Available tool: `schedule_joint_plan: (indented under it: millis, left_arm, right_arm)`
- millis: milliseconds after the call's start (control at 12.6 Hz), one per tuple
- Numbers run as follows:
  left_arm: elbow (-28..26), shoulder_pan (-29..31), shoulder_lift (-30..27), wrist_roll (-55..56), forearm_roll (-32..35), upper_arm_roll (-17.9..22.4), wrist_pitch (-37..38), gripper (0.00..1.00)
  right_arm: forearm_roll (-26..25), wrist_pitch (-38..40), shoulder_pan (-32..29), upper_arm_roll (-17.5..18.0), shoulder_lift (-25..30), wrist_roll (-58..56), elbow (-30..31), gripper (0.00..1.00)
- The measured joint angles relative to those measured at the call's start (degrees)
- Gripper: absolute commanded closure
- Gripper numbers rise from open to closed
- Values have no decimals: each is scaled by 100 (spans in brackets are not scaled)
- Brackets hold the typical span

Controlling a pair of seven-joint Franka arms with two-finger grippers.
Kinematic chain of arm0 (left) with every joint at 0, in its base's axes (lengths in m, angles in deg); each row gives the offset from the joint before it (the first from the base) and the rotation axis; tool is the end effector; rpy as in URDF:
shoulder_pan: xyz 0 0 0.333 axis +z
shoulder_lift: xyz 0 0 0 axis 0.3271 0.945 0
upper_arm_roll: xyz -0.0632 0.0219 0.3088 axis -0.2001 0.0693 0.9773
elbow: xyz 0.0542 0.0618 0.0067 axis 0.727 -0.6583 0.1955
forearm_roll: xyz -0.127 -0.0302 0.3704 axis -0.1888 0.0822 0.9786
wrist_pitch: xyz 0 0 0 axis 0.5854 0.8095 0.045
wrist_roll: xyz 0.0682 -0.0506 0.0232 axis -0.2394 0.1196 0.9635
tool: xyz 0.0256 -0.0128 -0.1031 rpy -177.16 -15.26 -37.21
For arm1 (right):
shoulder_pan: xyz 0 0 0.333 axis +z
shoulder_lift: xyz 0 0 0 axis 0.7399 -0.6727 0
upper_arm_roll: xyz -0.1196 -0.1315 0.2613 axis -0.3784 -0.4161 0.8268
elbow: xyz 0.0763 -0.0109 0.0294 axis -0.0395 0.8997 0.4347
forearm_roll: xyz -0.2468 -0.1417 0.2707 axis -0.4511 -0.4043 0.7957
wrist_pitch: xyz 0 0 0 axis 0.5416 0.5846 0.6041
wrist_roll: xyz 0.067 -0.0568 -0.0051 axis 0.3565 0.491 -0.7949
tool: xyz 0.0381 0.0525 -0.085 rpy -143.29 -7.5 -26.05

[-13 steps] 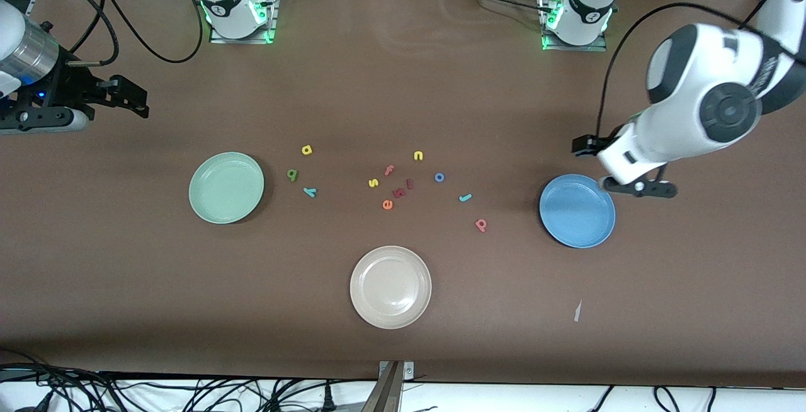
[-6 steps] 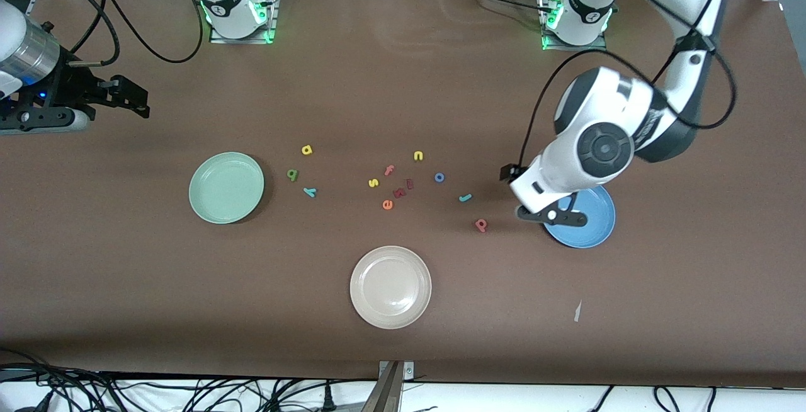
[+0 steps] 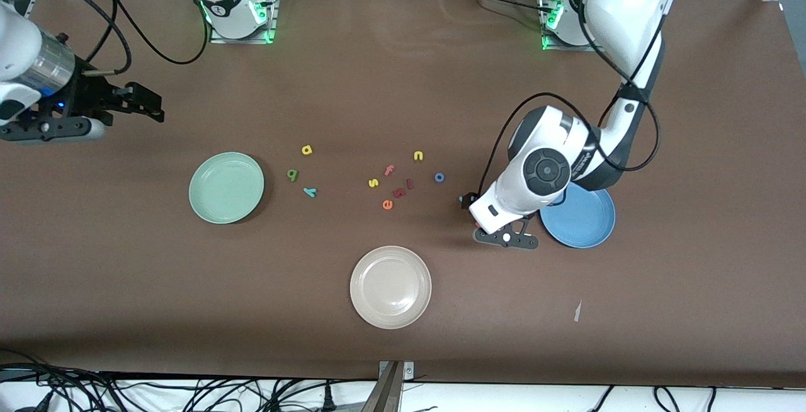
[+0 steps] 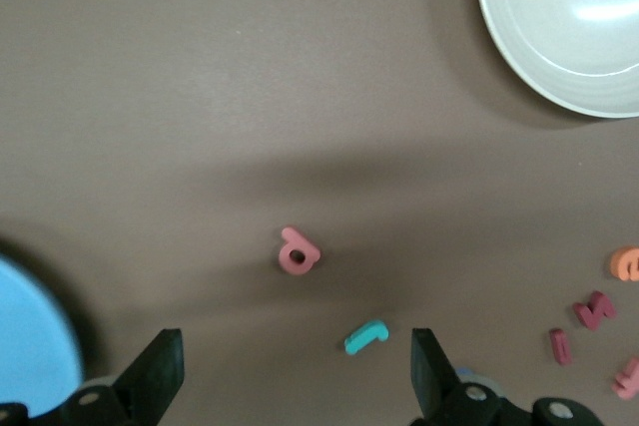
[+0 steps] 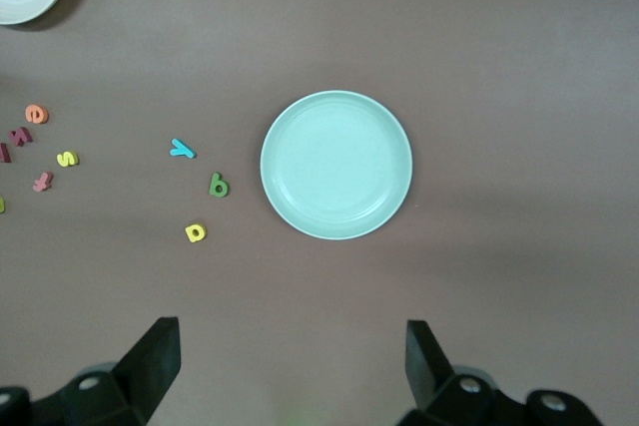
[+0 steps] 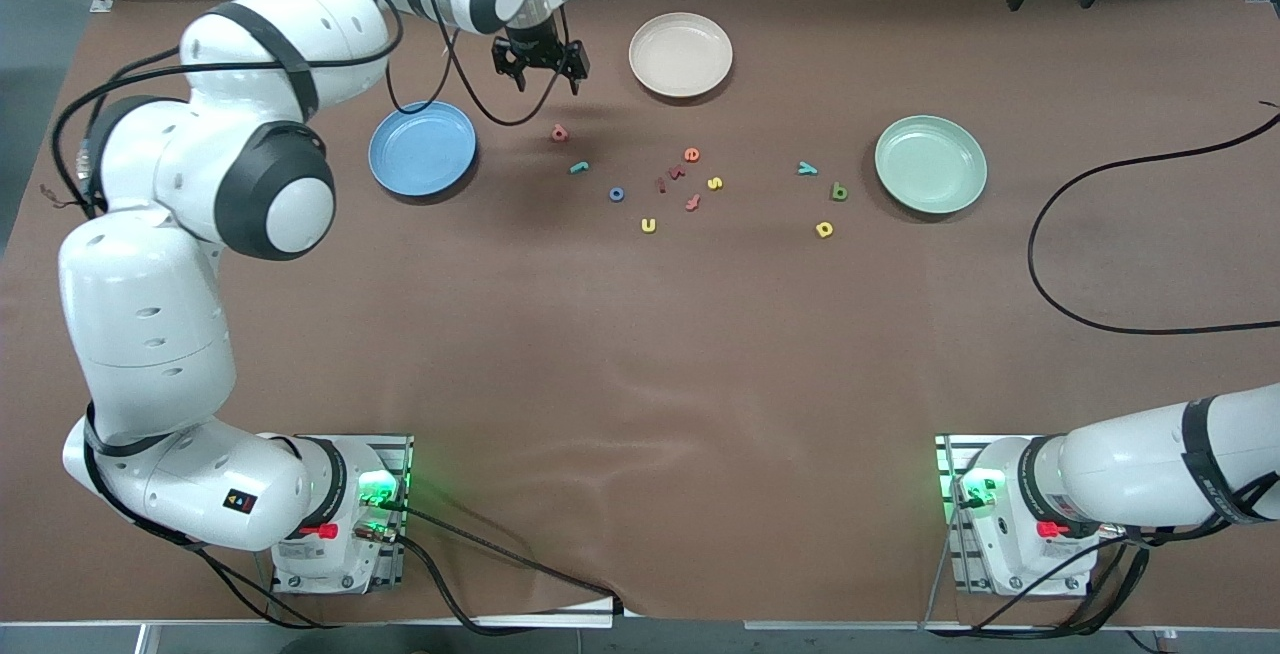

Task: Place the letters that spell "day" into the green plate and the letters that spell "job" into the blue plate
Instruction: 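Reach the left gripper down to the pink letter beside the blue plate, then grasp the pink letter with the left gripper while the right gripper reaches out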

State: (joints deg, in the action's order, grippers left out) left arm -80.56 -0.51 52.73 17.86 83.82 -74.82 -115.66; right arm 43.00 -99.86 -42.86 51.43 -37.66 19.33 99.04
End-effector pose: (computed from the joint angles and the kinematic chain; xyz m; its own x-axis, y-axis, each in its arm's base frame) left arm 0.6493 -0.3119 0.2781 0.9880 -0.1386 -0.0683 -0.1335 -0.9882 0.0748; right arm 0.5672 0.0616 0.5579 0.9929 0.0706 -0.0954 0.0658 -0.9965 -0.0520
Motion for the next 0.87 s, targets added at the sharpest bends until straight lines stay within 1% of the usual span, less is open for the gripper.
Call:
schedule_joint_plan:
  millis: [158, 396, 475, 555, 713, 872]
  left_arm:
    - [2, -91, 275, 0, 27, 3, -311, 0]
    - [10, -85, 565, 0, 28, 70, -490, 0]
    - [9, -85, 644, 0, 28, 74, -653, 0]
    - [8, -85, 714, 0, 28, 75, -820, 6]
    - [-2, -83, 812, 0, 30, 80, -896, 16]
    - [-6, -82, 845, 0, 32, 89, -899, 17]
  right_arm:
    - [53, -169, 127, 6, -224, 33, 2, 0]
    - [53, -472, 390, 15, -498, 355, 24, 0]
    - [53, -593, 473, 17, -546, 463, 68, 0]
    - [53, -665, 547, 18, -580, 517, 108, 0]
    - [53, -745, 653, 18, -667, 540, 159, 0]
    - [53, -848, 740, 19, -777, 542, 168, 0]
